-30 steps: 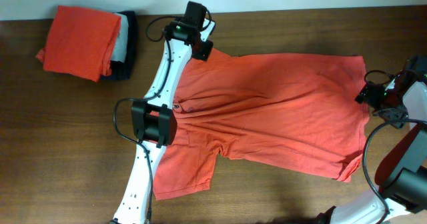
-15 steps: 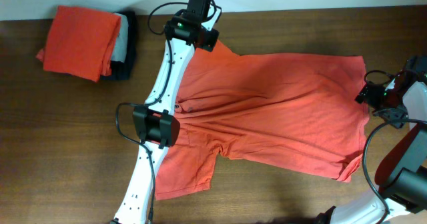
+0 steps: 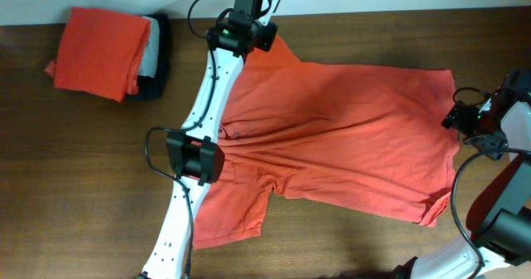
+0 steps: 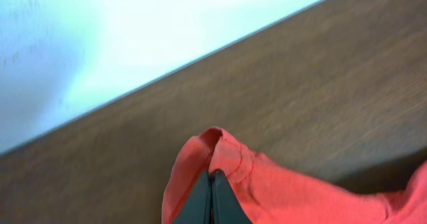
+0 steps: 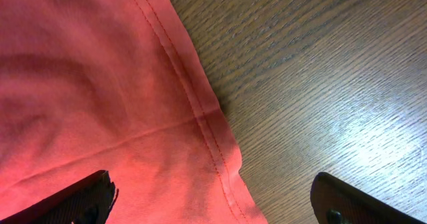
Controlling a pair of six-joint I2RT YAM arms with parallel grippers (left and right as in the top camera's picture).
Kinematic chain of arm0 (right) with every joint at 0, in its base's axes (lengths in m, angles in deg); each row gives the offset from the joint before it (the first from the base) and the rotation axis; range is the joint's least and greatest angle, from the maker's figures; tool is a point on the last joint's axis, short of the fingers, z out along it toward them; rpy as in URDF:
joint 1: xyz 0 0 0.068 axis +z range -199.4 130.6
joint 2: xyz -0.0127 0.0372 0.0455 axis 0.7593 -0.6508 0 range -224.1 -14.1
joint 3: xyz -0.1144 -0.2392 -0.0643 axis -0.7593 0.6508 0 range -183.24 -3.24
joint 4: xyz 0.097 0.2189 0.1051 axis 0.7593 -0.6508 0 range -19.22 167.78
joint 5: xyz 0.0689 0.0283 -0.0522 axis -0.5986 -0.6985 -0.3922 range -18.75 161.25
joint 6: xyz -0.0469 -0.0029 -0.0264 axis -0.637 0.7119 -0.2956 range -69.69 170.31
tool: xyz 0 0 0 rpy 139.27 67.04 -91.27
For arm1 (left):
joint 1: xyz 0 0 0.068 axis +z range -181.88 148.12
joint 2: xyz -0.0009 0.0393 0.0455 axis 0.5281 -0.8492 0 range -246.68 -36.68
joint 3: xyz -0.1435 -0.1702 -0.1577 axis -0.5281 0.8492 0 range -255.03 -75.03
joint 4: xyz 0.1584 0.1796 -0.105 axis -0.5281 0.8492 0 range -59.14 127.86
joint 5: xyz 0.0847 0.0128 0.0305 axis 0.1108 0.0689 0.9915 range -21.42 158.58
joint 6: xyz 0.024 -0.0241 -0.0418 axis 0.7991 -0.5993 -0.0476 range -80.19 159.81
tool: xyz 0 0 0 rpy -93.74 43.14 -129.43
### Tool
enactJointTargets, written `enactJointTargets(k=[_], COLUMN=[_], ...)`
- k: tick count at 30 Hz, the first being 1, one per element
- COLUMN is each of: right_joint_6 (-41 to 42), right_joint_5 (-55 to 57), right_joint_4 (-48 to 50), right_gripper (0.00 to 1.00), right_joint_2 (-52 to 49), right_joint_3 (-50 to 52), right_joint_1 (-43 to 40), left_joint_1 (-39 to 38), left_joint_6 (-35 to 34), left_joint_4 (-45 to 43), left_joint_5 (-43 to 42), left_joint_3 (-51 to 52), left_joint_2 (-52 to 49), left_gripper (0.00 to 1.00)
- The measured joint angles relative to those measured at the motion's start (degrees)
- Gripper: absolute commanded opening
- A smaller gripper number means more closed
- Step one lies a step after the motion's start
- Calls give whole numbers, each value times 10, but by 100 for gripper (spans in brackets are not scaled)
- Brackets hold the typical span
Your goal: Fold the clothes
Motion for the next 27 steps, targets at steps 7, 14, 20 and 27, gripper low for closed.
enactJointTargets(k=[7, 14, 20, 27], right_joint_6=[0, 0, 0, 0], right_joint_5=[0, 0, 0, 0], right_joint_4=[0, 0, 0, 0], right_gripper=[99, 98, 99, 99], right_joint_2=[0, 0, 0, 0], right_joint_3=[0, 0, 0, 0], right_joint_1=[0, 0, 0, 0], left_joint_1=[-2, -2, -2, 12], left_joint_6=[0, 2, 0, 0], left_joint_4=[-49, -85, -95, 79], left_joint_5=[-19, -23, -46, 10], left_joint_3=[1, 8, 6, 2], left_joint_2=[-30, -69, -71, -35], left_gripper=[1, 61, 99, 99])
